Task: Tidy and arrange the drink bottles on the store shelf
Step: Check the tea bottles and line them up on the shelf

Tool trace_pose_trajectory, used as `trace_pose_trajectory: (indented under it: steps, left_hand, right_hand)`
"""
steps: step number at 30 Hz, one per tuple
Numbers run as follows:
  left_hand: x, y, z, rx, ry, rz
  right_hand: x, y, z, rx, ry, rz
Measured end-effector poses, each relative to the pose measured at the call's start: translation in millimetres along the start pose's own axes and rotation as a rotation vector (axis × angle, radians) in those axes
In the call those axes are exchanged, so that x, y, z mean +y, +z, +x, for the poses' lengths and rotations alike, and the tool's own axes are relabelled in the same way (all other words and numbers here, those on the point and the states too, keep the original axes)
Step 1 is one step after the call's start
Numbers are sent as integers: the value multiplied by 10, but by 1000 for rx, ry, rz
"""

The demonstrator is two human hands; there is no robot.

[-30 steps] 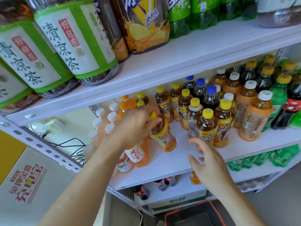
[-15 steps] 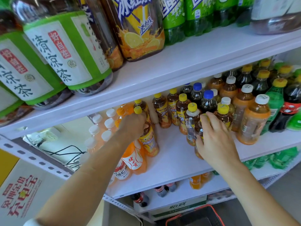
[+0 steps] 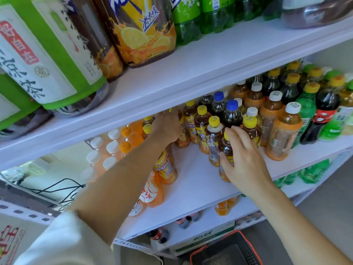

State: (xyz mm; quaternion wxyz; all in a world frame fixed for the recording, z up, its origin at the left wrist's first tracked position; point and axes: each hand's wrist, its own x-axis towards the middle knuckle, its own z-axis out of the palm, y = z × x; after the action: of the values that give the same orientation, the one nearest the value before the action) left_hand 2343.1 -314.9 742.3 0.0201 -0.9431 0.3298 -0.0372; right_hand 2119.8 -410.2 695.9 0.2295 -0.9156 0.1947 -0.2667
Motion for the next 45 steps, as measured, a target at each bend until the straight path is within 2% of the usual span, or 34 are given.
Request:
trace_pose_trajectory:
  steps: [4, 8, 11, 15, 18, 21, 24, 26, 28, 31, 35, 38, 41, 45]
  left_hand:
    - [-13, 129, 276, -71, -37, -24]
    - [-32, 158, 391, 58, 6, -50]
    - [-46, 143, 367, 51, 44, -49]
    - [61, 165, 76, 35, 108, 122]
    - [105, 51, -283, 106, 72, 98]
    - [111, -146, -755, 273, 75, -66]
    - [123, -367, -1280, 451, 52, -365]
    - [102, -463, -1540, 471, -15, -627]
    - [81, -492, -1701, 462, -71, -892]
    - [69, -517, -1907, 412, -138, -1130]
    - [4, -593, -2169, 214, -122, -1342]
    - [-98, -614, -2324, 127, 18, -1271]
    - [-141, -608, -2403, 174, 95, -1225]
    - [-117, -601, -2493, 304, -14, -1340]
  right_hand:
    - [-7, 5, -30, 3, 49, 66]
    - [-43, 30, -86, 79, 68, 93]
    - [-100, 53, -121, 202, 45, 114]
    - [-205, 77, -260, 285, -18, 235]
    - [-225, 165, -452, 190, 63, 442]
    - [-136, 208, -611, -128, 372, 813]
    - [0, 168, -783, -363, 581, 1129]
    - [70, 123, -923, -498, 558, 1389]
    - [112, 54, -1030, -544, 489, 1549]
    - [100, -136, -1118, -449, 459, 1560]
    - [-19, -399, -1157, -394, 584, 1521]
    - [-75, -527, -1167, -442, 671, 1454]
    - [-86, -607, -1190, -566, 679, 1439]
    - [-173, -652, -1198, -584, 621, 1586]
